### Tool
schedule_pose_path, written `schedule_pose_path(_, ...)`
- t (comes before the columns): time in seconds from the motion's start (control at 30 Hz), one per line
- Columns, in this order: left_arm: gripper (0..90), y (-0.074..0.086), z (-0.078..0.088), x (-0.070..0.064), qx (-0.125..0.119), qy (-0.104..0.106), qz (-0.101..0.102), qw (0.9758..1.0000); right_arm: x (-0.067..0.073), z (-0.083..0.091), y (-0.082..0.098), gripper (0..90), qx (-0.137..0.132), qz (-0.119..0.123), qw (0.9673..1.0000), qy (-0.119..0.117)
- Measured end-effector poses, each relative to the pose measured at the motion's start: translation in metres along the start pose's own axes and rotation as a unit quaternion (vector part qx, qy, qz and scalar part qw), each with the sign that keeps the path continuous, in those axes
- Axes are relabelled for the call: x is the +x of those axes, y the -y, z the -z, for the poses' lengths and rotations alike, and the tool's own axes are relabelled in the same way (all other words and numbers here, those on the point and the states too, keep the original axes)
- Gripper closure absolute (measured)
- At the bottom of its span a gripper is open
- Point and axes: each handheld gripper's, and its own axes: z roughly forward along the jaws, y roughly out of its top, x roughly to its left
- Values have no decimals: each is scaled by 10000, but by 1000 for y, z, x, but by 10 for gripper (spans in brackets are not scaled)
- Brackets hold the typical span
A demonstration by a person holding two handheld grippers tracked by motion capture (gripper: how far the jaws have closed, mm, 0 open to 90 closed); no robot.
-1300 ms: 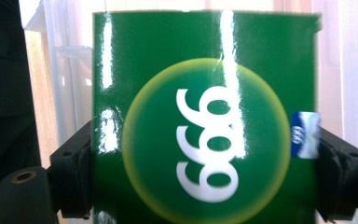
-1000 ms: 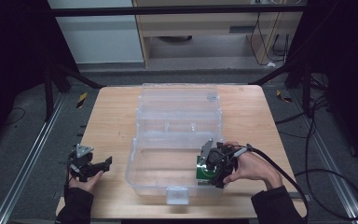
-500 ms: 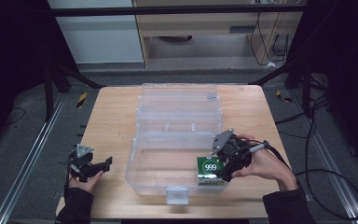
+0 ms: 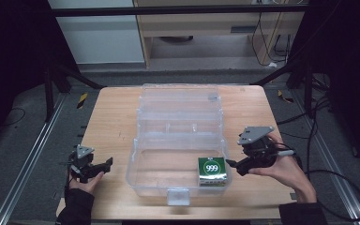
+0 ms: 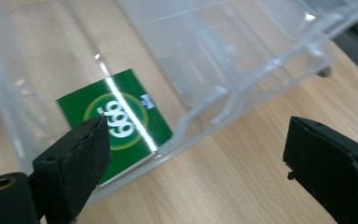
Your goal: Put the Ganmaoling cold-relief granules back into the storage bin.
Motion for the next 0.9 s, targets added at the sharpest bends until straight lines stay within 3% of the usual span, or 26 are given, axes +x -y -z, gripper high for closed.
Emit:
schedule_pose_path(0.13,183,0,0,0,4,3,-3,10000,-7,3,18,83,-281,-573,9974,335)
schedule_pose_path(0.27,190,0,0,0,4,10,-7,10000,-13,1,39,80,-608,-1113,9902,591)
schedule_pose_path(0.43,210,0,0,0,22,36,-13,10000,-19,-5,68,72,-886,-1735,9755,1017)
schedule_pose_path(0.53,220,0,-1,0,39,34,-17,10000,-22,-9,83,69,-959,-2044,9673,1157)
schedule_pose_path(0.77,239,0,-1,0,35,37,-20,10000,-28,-21,112,67,-928,-2463,9537,1455)
schedule_pose_path(0.9,241,0,-1,1,42,41,-29,10000,-31,-28,130,66,-804,-2624,9480,1612)
